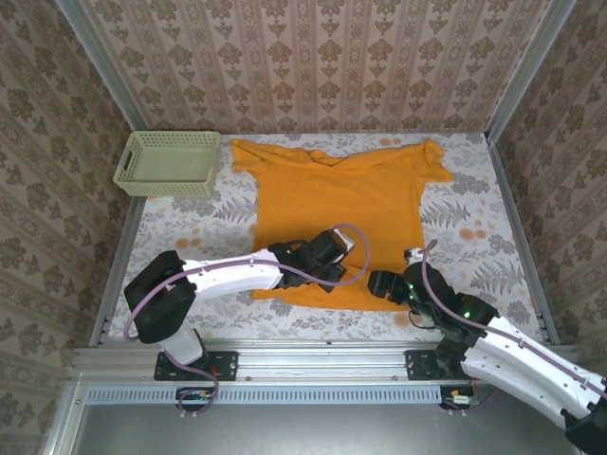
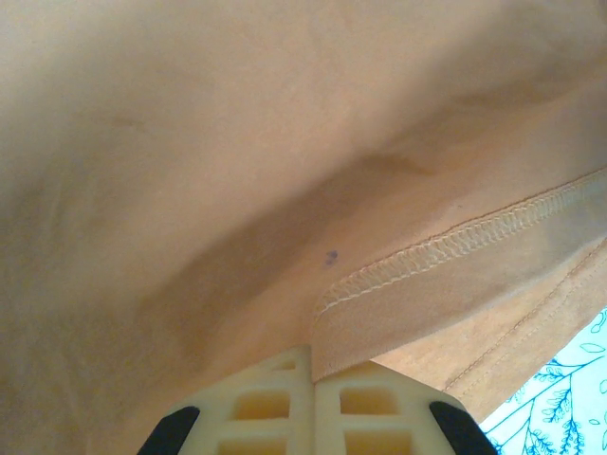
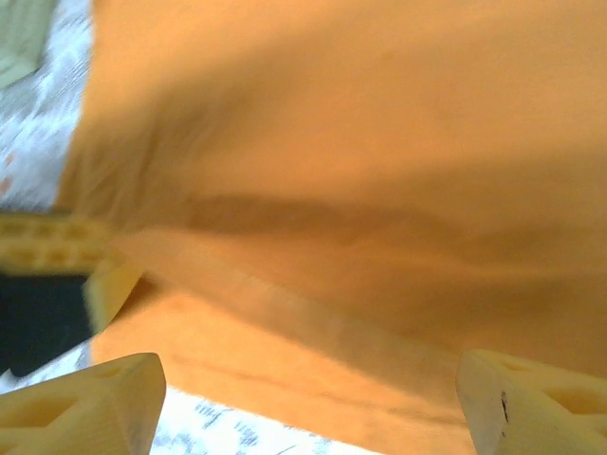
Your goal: Fold the inside-out t-shirt
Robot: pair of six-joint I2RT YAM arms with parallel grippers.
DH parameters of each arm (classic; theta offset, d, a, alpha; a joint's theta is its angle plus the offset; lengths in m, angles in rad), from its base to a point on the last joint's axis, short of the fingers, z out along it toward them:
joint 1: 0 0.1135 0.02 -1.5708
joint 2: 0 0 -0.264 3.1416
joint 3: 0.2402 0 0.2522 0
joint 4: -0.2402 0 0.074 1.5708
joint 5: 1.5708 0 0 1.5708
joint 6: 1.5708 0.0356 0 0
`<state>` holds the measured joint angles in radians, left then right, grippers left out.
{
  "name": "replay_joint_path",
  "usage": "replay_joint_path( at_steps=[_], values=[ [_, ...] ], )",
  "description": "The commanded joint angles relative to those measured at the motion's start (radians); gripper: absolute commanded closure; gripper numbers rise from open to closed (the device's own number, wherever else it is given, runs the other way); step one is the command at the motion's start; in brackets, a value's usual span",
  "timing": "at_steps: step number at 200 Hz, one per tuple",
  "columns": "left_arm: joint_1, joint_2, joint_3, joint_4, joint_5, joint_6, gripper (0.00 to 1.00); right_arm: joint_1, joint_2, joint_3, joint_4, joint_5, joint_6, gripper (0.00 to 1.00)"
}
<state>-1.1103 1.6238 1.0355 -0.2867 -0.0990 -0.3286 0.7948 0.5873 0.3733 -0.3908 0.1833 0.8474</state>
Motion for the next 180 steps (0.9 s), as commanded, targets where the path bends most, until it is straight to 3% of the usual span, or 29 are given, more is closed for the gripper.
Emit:
replay_joint_path(
  at_steps=[1,17,32,65,101,180],
  values=[
    [0.019,-0.046,0.031,0.018,0.050,-0.022,1.00,0.157,0.058,-0.065,0.241,0.083,-0.030,0.18],
    [0.031,-0.063,0.031,0.020,0.065,-0.023,1.00,0.261,0.118,-0.105,0.369,0.181,-0.042,0.17],
    [0.041,-0.077,0.028,0.020,0.082,-0.026,1.00,0.297,0.170,-0.136,0.468,0.228,-0.059,0.17],
    [0.058,-0.102,0.030,0.021,0.115,-0.030,1.00,0.314,0.258,-0.200,0.677,0.248,-0.115,0.17],
    [0.071,-0.110,0.056,0.012,0.152,-0.036,1.00,0.348,0.362,-0.191,0.793,0.275,-0.212,0.17],
    [0.085,-0.148,0.126,-0.033,0.186,-0.034,1.00,0.346,0.795,-0.127,1.116,0.303,-0.317,0.18]
  ],
)
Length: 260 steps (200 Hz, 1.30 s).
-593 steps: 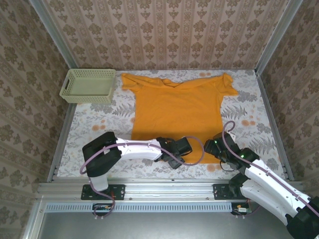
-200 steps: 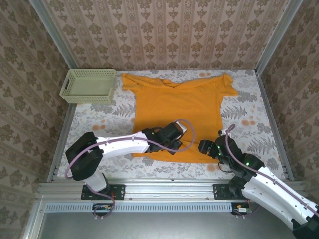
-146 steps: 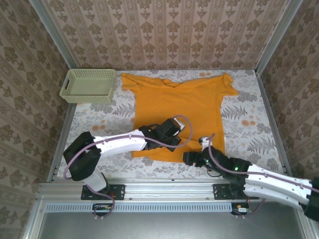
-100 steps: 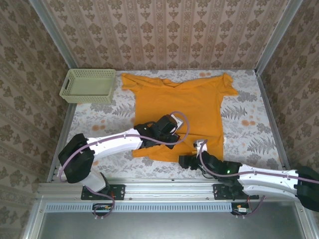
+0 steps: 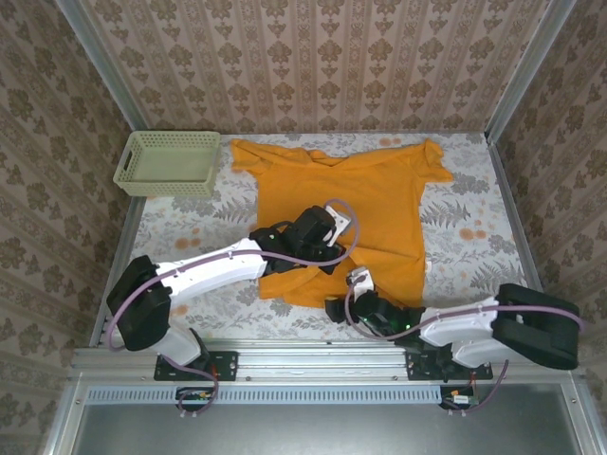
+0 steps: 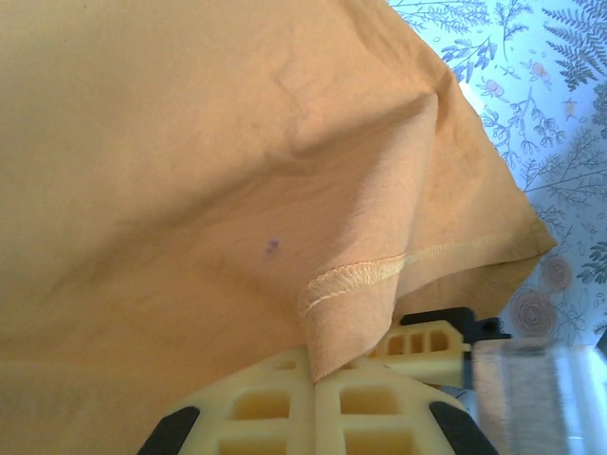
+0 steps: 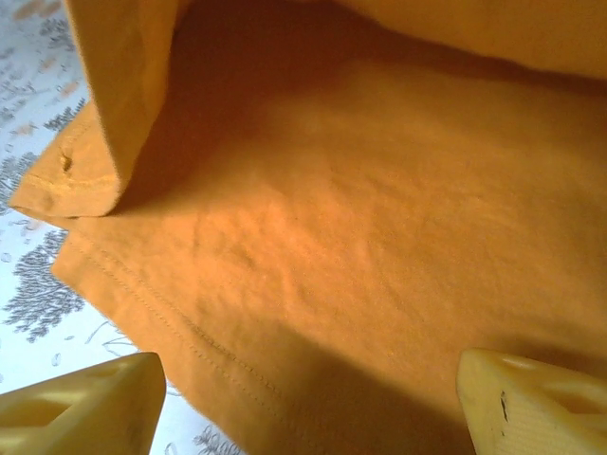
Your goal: Fold the inside-out t-shirt
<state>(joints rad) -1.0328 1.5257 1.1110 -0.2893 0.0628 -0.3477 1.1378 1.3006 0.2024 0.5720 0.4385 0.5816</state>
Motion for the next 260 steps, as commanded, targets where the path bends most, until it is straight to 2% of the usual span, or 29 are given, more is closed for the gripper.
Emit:
replay_joint_path(
  at_steps=[1,43,123,171,260],
  values=[
    [0.008,-0.052,0.050,-0.031,0.025,-0.014,1.00,0.003,0.084,0.047,0.154,0.048,-0.053,0.19],
    [0.014,-0.092,0.061,-0.048,0.033,-0.007,1.00,-0.057,0.244,0.109,0.195,0.039,-0.054,0.20],
    [0.023,-0.142,0.156,-0.090,0.071,0.022,1.00,-0.180,0.363,0.234,0.164,0.078,-0.094,0.20],
    [0.027,-0.175,0.191,-0.114,0.073,0.028,1.00,-0.312,0.400,0.339,0.035,0.063,-0.076,0.25],
    [0.035,-0.215,0.312,-0.163,0.095,0.052,1.00,-0.430,0.476,0.570,-0.183,0.072,-0.068,0.24]
  ],
)
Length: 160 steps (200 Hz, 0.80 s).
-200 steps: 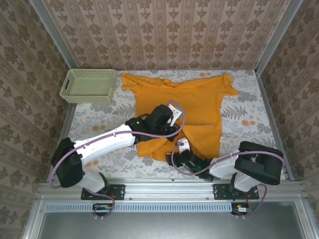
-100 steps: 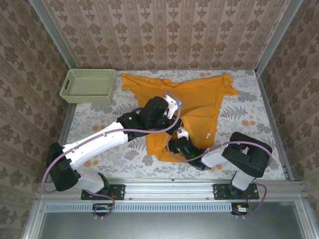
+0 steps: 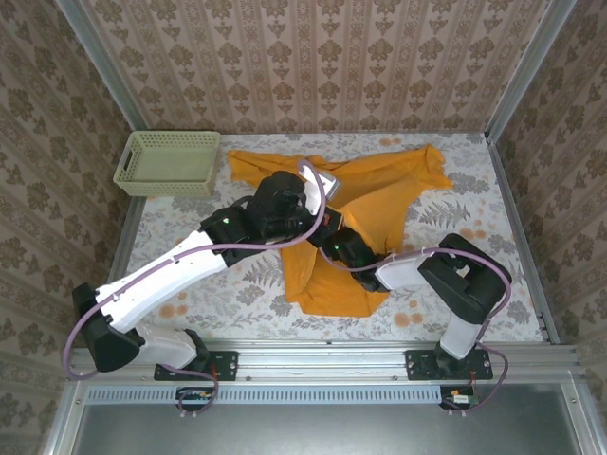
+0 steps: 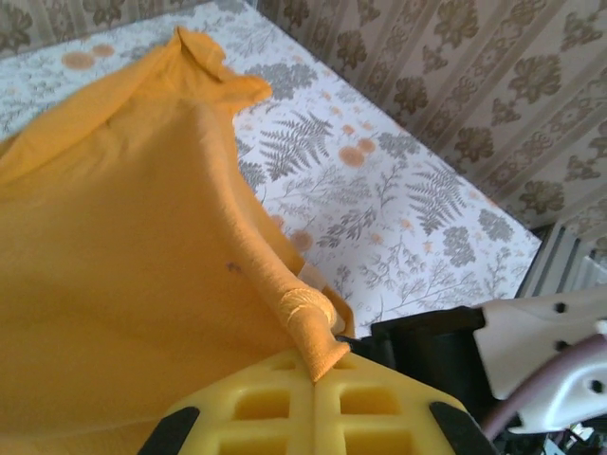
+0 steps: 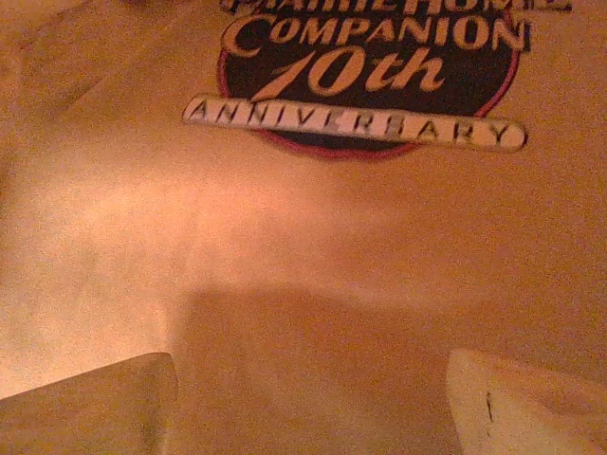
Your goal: Fold the inside-out t-shirt
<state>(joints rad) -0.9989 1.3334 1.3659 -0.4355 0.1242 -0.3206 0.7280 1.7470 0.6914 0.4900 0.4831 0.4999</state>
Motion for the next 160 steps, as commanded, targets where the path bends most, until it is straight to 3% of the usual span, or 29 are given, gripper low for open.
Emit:
replay_joint_path(
  at_steps=[1,69,98,160],
  values=[
    [0.002,-0.023,0.058,-0.017,0.034,0.025,1.00,-0.021,0.030,0.084,-0.104,0.028,0.014,0.24],
    [-0.028,-0.009,0.157,-0.036,0.024,0.014,1.00,-0.112,0.177,0.428,-0.508,0.008,0.100,0.16],
    [-0.069,0.032,0.231,-0.065,-0.020,0.026,1.00,-0.122,0.284,0.610,-0.698,0.027,0.116,0.00],
    [-0.125,0.069,0.329,-0.080,-0.055,0.046,1.00,-0.192,0.527,0.985,-1.115,0.023,0.211,0.00]
  ],
)
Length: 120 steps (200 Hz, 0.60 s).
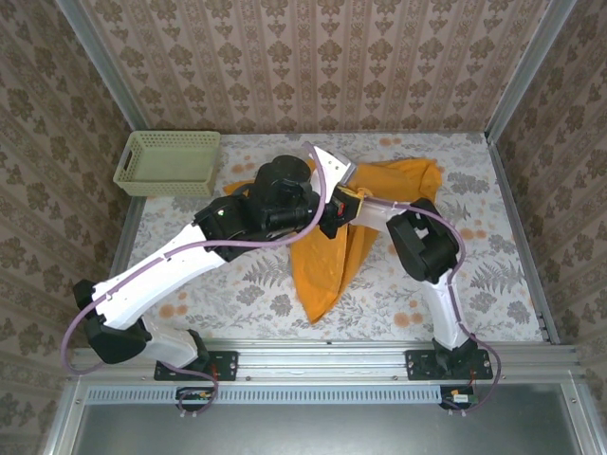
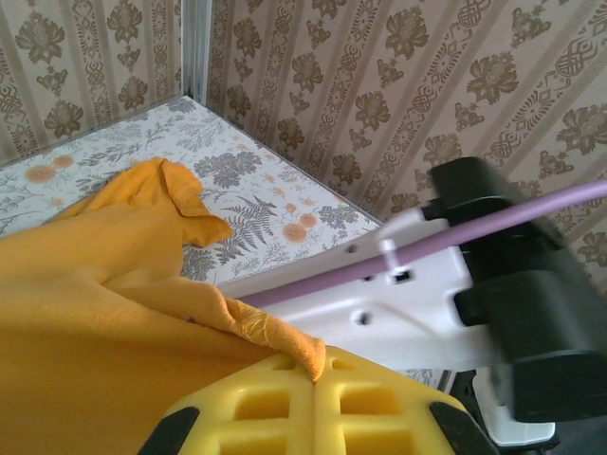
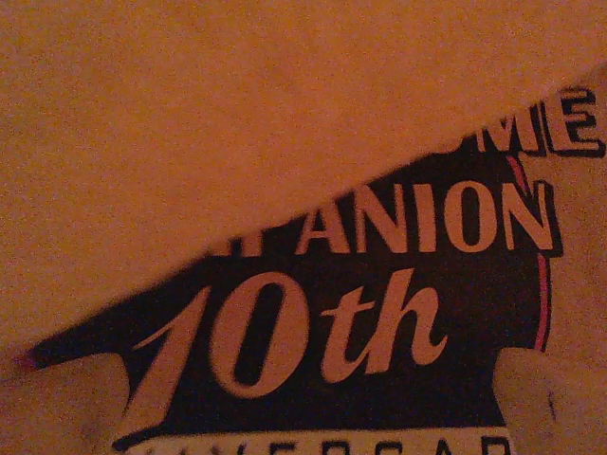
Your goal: Fold the inside-out t-shirt
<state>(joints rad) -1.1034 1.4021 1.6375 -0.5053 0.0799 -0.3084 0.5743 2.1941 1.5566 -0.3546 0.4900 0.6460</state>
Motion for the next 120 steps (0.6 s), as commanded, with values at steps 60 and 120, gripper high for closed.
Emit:
replay_joint_path(
  at_steps=[60,120],
  values=[
    [-0.009,0.022,0.108,-0.076,-0.090,-0.006,1.00,-0.048,0.241,0.384,-0.478,0.034,0.030,0.02],
    [0.041,0.026,0.132,-0.112,-0.117,-0.052,1.00,-0.040,0.210,0.345,-0.373,-0.066,-0.075,0.41]
  ],
)
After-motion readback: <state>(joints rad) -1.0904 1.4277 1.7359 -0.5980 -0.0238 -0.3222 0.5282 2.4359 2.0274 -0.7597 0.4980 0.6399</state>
